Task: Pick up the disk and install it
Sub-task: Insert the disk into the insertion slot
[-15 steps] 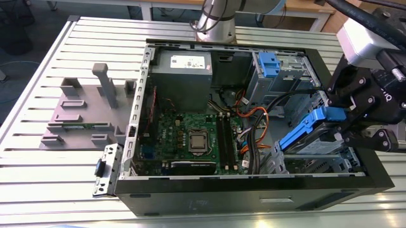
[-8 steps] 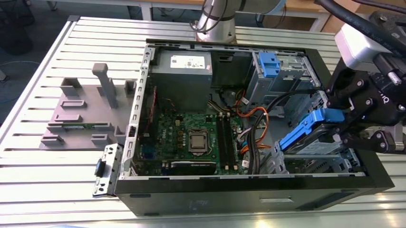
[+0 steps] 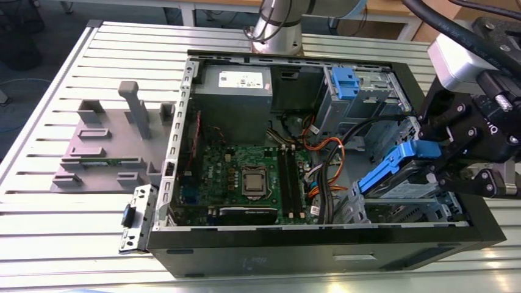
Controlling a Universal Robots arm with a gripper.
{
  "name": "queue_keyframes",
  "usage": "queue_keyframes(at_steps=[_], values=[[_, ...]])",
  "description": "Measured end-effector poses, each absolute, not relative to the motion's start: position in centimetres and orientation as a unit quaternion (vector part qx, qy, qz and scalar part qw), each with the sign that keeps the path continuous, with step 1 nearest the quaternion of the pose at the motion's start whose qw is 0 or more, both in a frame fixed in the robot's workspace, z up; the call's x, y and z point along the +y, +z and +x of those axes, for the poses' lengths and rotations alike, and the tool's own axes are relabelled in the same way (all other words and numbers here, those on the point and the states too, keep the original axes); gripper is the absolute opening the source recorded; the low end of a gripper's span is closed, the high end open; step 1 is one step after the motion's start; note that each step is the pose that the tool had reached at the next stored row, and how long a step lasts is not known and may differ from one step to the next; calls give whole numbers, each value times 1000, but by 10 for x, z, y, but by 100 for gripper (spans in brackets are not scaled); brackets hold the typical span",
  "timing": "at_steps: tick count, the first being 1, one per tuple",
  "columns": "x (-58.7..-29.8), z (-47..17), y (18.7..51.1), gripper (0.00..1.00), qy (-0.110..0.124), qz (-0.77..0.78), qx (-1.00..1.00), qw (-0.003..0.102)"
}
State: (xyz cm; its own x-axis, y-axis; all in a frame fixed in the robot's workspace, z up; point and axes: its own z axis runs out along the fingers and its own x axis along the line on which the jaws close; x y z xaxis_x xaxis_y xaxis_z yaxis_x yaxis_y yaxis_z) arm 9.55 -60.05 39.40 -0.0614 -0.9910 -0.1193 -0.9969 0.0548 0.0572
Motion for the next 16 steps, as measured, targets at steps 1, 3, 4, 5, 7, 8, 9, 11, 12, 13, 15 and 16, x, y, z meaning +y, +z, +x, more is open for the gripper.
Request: queue_keyframes(at_steps=[1,3,4,5,7,8,9,11,12,13,15,16], values=[[-600,95,394,37,62,-685,726,24],[-601,95,394,37,62,-685,726,24],[-600,95,394,38,62,-685,726,24],[-601,95,394,38,62,-685,726,24],[-600,95,394,44,62,-685,726,24],[-601,95,394,44,62,-685,726,24],[-601,95,394,44,62,-685,726,24],[-601,95,394,44,62,-685,726,24],[-601,95,394,43,62,-685,726,24],[-601,95,394,37,62,-685,726,24],[-600,95,394,31,62,-685,726,24],[-600,95,394,25,62,-685,726,24]])
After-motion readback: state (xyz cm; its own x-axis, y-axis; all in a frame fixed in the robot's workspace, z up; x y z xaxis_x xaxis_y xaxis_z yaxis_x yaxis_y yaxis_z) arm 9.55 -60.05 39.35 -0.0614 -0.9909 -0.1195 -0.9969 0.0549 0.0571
